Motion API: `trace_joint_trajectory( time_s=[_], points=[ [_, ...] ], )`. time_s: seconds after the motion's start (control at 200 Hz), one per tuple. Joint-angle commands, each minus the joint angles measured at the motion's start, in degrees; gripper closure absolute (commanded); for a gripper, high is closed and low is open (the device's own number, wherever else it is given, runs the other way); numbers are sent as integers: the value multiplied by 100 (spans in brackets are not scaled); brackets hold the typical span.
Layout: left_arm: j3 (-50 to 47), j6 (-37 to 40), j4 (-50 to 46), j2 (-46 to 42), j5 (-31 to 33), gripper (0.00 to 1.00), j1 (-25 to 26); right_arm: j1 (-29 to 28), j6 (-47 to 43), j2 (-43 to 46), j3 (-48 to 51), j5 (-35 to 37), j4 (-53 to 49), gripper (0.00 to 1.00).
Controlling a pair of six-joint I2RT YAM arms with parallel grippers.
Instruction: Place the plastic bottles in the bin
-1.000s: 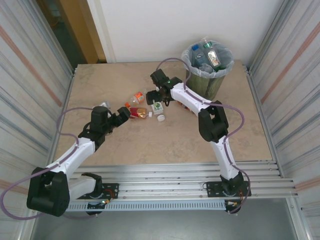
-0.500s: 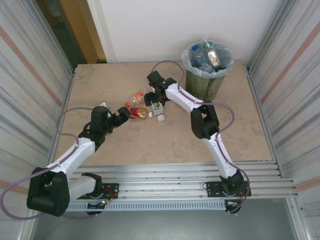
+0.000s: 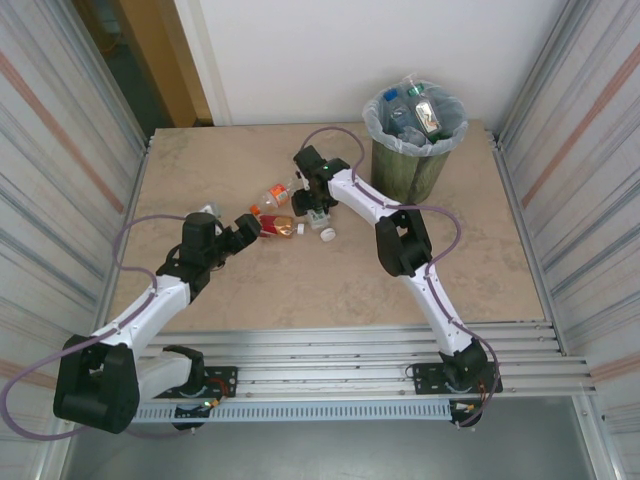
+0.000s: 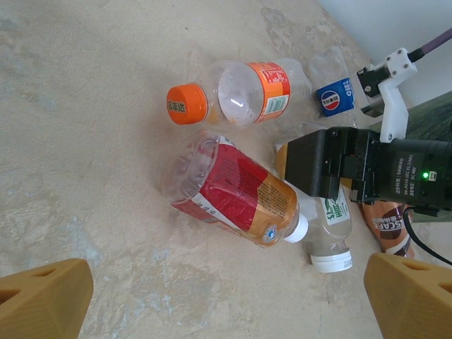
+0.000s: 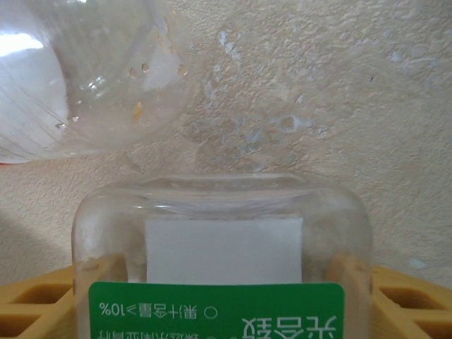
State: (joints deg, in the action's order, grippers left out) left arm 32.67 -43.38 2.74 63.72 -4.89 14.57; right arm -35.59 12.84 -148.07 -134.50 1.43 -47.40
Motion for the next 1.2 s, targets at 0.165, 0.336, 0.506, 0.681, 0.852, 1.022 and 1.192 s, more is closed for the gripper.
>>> trace_joint_trajectory(
  time_s=[0.165,0.336,0.506,0.681,0.852,1.022,1.192],
  points=[
    [73,1,-107,-122,17,1,-34,27,-100,356,-144,141,-441,46],
    [73,30,-114,-146,31,1,-42,-66,-183,1198,198,283,-458,50],
    [73,49,-102,-203,56,1,-43,-119,-344,2379,854,440,-246,51],
    [65,79,-58,-188,40,1,-48,-46,-556,3640,1469,783,48,52],
    [86,80,22,-94,-21,1,-45,339,-457,4676,1976,691,619,53],
    [95,67,35,-82,-51,1,-50,1044,116,5448,2612,423,1514,53],
    [78,71,26,-152,-61,1,-47,1750,452,5673,2960,273,2302,53]
  ],
)
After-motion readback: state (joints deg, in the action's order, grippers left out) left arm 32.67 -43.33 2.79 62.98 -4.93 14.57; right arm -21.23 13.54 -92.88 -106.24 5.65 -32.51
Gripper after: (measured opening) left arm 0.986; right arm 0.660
